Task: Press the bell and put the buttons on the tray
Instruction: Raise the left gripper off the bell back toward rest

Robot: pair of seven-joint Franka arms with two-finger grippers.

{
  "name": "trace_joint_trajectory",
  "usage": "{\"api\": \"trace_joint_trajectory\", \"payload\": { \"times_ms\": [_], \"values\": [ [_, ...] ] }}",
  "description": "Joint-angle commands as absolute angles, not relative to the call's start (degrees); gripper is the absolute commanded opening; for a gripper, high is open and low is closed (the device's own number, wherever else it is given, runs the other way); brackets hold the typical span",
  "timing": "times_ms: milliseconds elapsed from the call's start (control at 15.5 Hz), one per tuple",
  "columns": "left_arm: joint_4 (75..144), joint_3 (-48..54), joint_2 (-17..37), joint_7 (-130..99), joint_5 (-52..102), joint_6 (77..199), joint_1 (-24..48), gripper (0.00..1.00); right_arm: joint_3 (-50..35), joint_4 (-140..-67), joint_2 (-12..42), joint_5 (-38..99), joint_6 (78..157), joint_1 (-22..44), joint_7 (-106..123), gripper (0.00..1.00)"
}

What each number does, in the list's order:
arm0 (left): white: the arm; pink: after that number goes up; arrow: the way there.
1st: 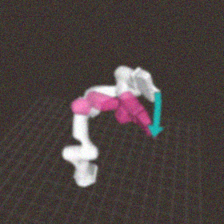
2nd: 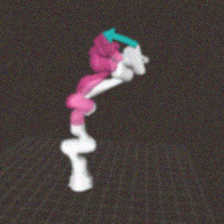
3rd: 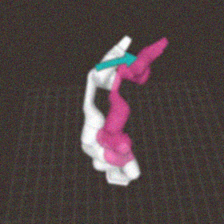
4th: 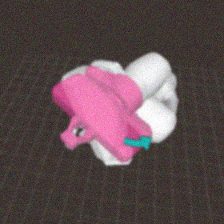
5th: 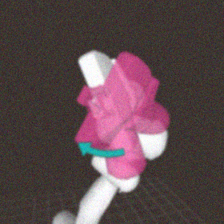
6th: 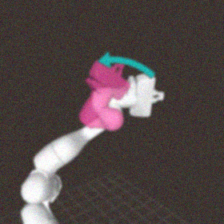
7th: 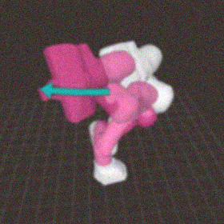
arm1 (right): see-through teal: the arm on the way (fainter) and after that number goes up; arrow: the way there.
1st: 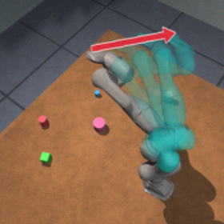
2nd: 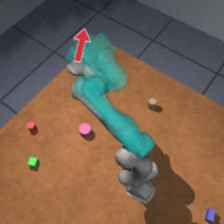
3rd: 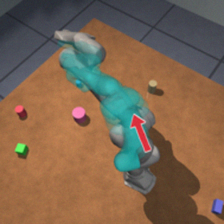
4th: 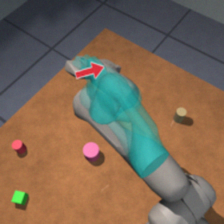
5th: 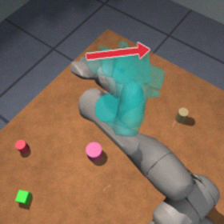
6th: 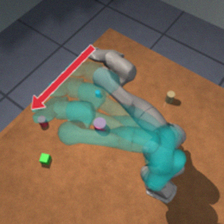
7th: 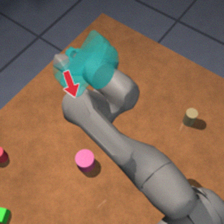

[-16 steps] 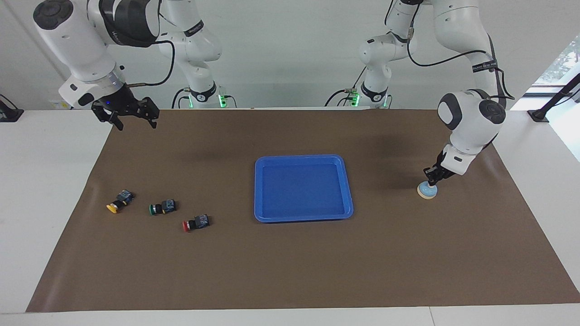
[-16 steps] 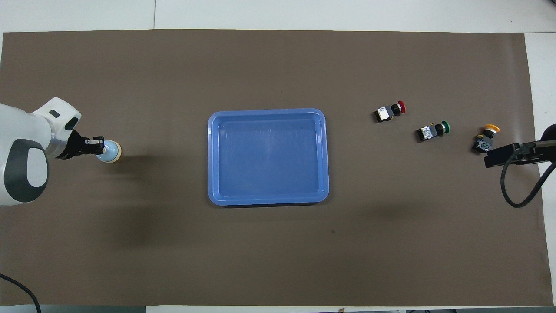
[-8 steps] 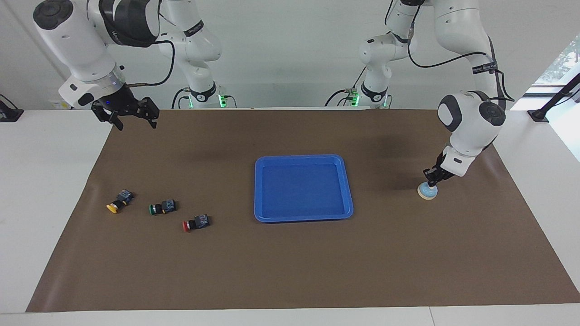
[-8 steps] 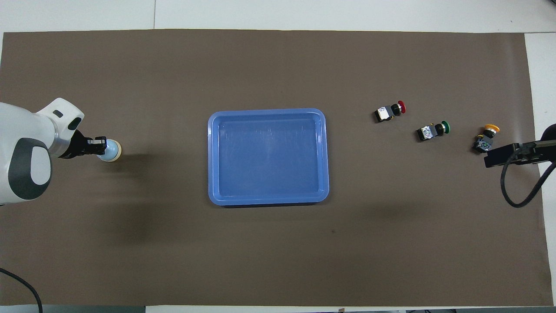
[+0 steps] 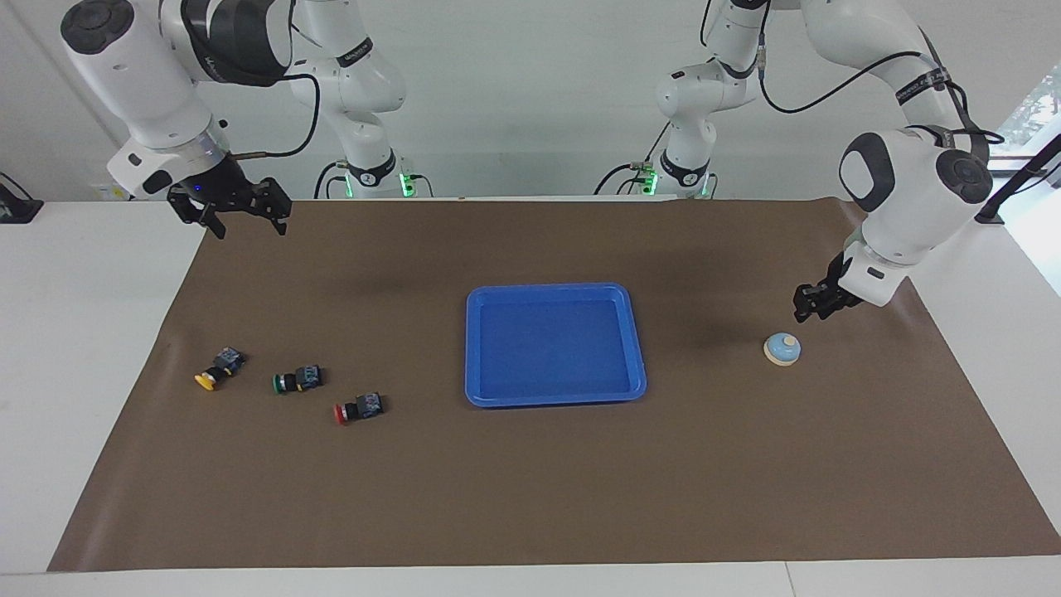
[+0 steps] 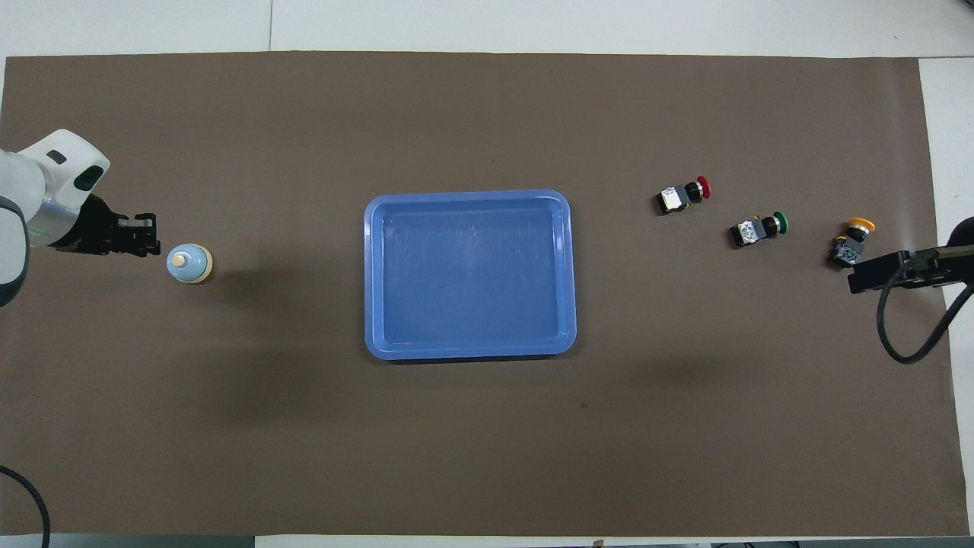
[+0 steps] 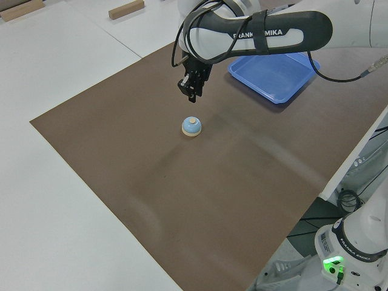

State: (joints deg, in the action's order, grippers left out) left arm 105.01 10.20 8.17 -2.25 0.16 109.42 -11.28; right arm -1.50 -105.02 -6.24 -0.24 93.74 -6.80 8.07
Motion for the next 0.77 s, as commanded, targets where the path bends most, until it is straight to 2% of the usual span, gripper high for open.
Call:
{"api": "trace_joint_trajectory", "payload": {
  "times_ms": [0,193,387,516,709],
  "values": [
    [105.0,9.8,4.2,-2.9,0.4,106.0,-10.5,1.0,-1.7,-106.1,-7.5,0.4,93.6,-7.8,9.6,1.0],
    [104.9,9.8,0.0,-2.7,0.4,101.7,-10.6,1.0,-0.4,-105.6,-7.1,0.2,95.3,-9.9,10.7,1.0],
    [104.8,9.9,-2.1,-2.8,0.4,98.4,-10.5,1.0,-0.4,-107.7,-6.8,0.1,100.3,-10.2,10.2,1.0],
    [104.8,9.9,-3.2,-2.8,0.4,97.1,-10.2,1.0,-0.4,-107.3,-2.7,0.2,102.2,-11.0,9.1,1.0],
    [104.7,10.0,-4.6,-2.8,0.4,95.8,-10.2,1.0,-0.3,-107.1,3.8,0.0,111.8,-12.5,7.3,1.0]
  ]
}}
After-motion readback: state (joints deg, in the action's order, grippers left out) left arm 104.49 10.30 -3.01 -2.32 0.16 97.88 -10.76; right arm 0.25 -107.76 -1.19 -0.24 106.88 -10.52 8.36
